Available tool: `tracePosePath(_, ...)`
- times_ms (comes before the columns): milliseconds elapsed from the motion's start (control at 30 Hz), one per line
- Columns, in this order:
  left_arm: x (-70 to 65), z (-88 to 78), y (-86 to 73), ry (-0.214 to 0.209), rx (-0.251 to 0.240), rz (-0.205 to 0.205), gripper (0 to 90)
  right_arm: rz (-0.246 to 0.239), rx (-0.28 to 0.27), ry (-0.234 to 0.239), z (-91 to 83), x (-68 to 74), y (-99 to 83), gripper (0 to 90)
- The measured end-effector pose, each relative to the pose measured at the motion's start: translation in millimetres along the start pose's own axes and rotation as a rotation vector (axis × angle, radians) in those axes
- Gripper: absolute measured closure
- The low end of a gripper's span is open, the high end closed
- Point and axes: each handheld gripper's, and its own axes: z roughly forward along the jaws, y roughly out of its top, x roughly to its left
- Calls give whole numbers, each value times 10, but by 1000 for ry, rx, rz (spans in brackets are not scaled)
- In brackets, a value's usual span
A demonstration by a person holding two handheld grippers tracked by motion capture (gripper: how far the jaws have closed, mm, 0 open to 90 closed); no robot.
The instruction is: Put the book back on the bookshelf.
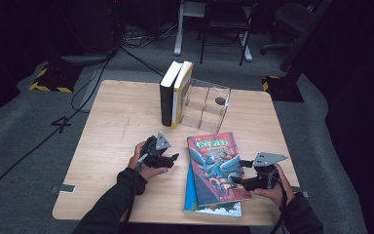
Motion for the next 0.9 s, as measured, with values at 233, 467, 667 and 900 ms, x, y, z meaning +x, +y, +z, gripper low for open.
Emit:
tracePosePath(233,-200,-129,-192,-65,32,37,252,66,54,-34,25,-92,-40,198)
tracePosePath(467,-313,-192,-373,-115,57,36,238,138,63,67,77,-233,-77,165)
tracePosePath(667,-291,-134,-384,-110,68,26,228,81,70,61,115,-167,-19,157)
tracePosePath(900,-266,-115,-372,-127,75,25,210,-14,81,-7,79,-62,45,165)
